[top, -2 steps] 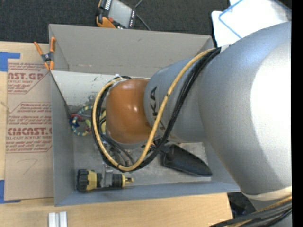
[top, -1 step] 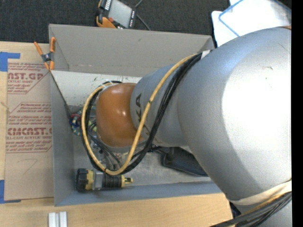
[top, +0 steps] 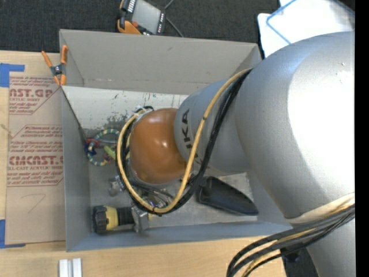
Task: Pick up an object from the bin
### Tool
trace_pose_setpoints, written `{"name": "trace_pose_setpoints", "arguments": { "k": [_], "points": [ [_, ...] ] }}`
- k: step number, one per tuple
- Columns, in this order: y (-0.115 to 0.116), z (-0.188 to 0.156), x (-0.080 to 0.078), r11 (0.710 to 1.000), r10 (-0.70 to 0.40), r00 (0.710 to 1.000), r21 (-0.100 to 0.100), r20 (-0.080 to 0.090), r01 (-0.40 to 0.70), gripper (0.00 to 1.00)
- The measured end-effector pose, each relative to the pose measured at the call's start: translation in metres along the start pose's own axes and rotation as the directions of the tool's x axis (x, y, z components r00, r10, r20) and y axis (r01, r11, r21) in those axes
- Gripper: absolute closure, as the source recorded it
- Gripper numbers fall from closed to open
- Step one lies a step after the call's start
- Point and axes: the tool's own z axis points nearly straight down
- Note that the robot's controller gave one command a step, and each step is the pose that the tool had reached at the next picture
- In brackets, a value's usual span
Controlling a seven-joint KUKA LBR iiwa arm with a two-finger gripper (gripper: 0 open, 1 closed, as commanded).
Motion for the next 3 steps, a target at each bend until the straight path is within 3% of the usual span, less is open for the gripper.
{"name": "trace_pose_setpoints", "arguments": {
  "k": [1,2,3],
  "points": [
    [-0.026,0.007,0.021,0.984,0.18,0.984,-0.001,-0.009,-0.18,1.0],
    [-0.026,0.007,0.021,0.984,0.18,0.984,-0.002,-0.009,-0.18,1.0],
    [-0.025,-0.027,0.018,0.984,0.178,0.984,-0.002,-0.007,-0.178,1.0]
  ]
}}
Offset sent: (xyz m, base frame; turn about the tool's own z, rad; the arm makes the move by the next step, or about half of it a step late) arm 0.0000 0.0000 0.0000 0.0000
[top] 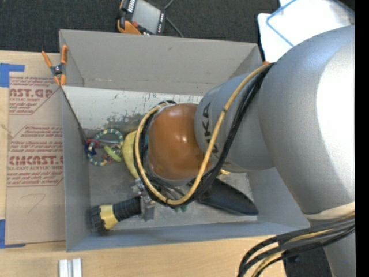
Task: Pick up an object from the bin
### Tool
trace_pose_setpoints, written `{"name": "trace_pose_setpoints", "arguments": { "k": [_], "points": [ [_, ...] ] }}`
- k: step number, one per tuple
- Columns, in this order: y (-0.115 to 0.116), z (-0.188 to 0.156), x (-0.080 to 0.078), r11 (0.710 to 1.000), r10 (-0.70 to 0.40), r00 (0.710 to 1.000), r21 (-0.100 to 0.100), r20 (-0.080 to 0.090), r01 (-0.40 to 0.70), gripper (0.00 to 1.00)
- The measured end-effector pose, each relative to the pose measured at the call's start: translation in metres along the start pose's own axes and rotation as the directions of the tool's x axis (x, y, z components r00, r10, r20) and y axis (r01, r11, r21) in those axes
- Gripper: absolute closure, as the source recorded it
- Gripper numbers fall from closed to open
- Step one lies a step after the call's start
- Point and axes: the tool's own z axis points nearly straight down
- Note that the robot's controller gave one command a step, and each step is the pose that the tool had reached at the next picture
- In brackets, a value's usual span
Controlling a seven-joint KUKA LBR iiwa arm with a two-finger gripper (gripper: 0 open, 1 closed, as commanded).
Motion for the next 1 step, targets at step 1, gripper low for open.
{"name": "trace_pose_setpoints", "arguments": {
  "k": [1],
  "points": [
    [-0.0025,-0.0809,-0.009,1.0,0.011,1.0,0.0,0.001,-0.011,1.0]
  ]
}}
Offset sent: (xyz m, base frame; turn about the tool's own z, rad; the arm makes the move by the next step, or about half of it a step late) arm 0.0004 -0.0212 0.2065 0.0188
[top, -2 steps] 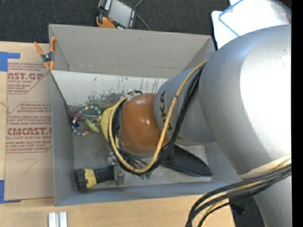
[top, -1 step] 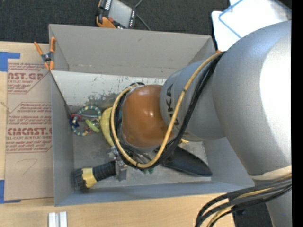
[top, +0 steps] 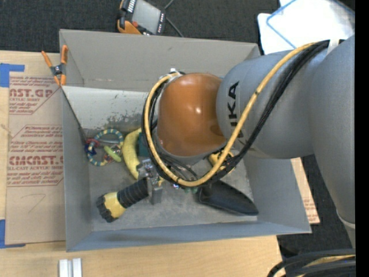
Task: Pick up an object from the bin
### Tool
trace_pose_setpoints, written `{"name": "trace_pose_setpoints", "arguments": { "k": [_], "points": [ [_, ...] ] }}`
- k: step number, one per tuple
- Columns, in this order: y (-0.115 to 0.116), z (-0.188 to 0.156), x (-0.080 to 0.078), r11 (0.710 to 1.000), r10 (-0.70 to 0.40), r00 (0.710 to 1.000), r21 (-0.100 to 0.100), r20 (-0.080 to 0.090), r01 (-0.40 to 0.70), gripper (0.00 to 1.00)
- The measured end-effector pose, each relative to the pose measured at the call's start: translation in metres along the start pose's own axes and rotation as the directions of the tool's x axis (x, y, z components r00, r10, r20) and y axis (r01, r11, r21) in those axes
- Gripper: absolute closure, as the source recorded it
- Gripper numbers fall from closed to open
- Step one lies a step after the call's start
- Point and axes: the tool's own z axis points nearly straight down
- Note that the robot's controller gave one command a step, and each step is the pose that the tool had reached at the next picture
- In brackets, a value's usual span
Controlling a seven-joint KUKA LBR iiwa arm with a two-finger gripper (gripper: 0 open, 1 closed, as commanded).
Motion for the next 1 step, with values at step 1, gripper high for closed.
{"name": "trace_pose_setpoints", "arguments": {
  "k": [1],
  "points": [
    [-0.0131,-0.0928,0.0109,1.0,0.006,1.0,0.002,-0.018,-0.006,1.0]
  ]
}}
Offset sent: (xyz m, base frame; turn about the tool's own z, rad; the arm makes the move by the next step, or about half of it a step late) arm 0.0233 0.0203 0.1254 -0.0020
